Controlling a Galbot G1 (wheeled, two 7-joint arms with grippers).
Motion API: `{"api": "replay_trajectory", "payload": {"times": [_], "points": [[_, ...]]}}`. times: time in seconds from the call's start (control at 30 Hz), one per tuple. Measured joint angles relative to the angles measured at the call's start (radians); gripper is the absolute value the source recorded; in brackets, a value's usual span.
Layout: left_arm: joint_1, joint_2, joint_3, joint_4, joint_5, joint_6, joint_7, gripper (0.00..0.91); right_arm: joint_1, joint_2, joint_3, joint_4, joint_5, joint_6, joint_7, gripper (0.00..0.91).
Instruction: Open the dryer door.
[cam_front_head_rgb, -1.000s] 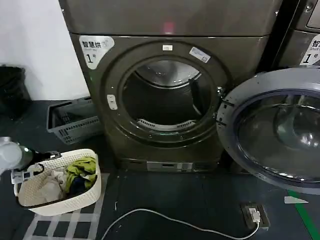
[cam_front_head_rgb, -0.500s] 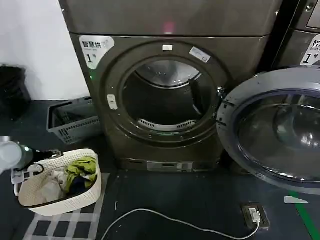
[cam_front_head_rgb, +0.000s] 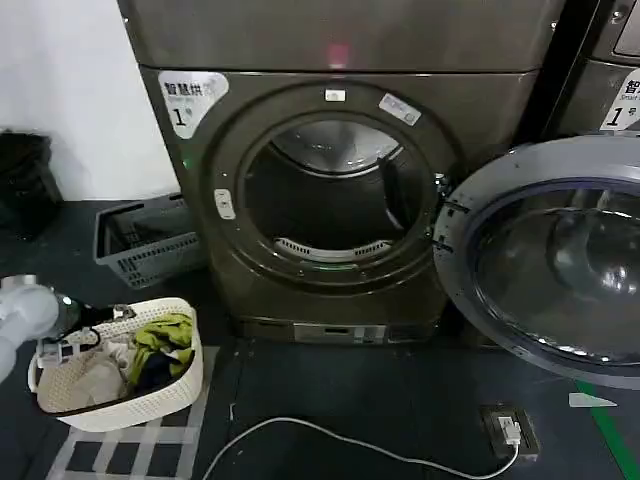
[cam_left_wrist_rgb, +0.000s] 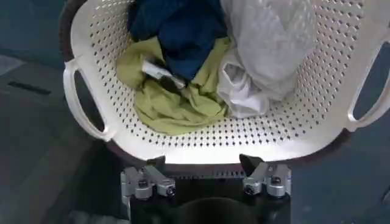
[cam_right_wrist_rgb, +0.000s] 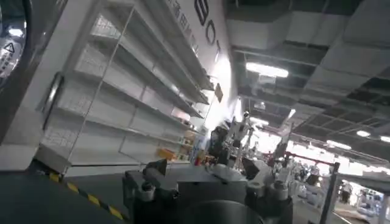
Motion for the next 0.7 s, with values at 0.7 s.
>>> {"api": "replay_trajectory", "payload": {"times": [0.7], "points": [[-0.004, 0.0, 0.014, 0.005, -0.004, 0.0, 0.0, 0.907, 0.005, 0.004, 0.0, -0.005, -0.014, 0.005, -0.002, 0.907]]}}
